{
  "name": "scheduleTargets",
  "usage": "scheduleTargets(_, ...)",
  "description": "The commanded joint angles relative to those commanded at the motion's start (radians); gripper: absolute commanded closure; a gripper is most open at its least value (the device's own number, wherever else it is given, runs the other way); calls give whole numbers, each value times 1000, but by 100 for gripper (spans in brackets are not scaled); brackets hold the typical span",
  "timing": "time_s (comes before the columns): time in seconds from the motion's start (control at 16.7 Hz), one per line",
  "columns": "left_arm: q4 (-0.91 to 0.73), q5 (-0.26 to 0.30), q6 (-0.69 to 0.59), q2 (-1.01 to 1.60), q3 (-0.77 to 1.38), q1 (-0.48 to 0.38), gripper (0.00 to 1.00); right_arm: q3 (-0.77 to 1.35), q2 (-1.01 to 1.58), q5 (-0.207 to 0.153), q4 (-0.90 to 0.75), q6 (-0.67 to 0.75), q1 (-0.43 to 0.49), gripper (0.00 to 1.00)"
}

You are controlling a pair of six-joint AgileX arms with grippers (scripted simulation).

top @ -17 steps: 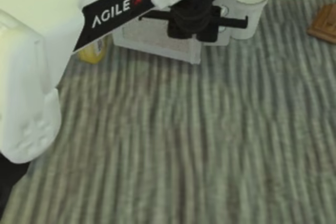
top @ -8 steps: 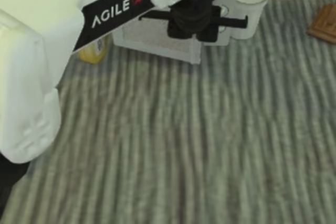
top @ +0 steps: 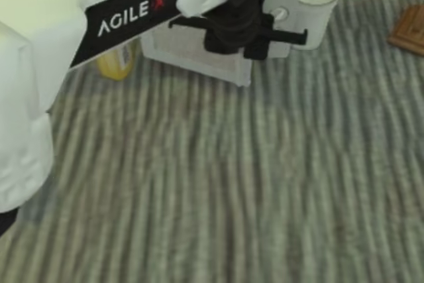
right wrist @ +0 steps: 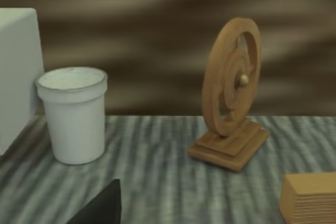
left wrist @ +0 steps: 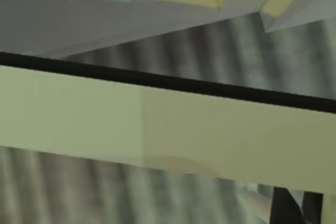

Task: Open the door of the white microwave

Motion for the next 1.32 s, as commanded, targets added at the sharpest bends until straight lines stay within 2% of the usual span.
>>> scheduleTargets(0.18, 30, 18, 33, -35, -56, 6, 100, 0, 0, 0, 0, 0, 0, 0)
scheduleTargets(1.32, 31, 19, 33, -36, -57, 6, 100, 0, 0, 0, 0, 0, 0, 0)
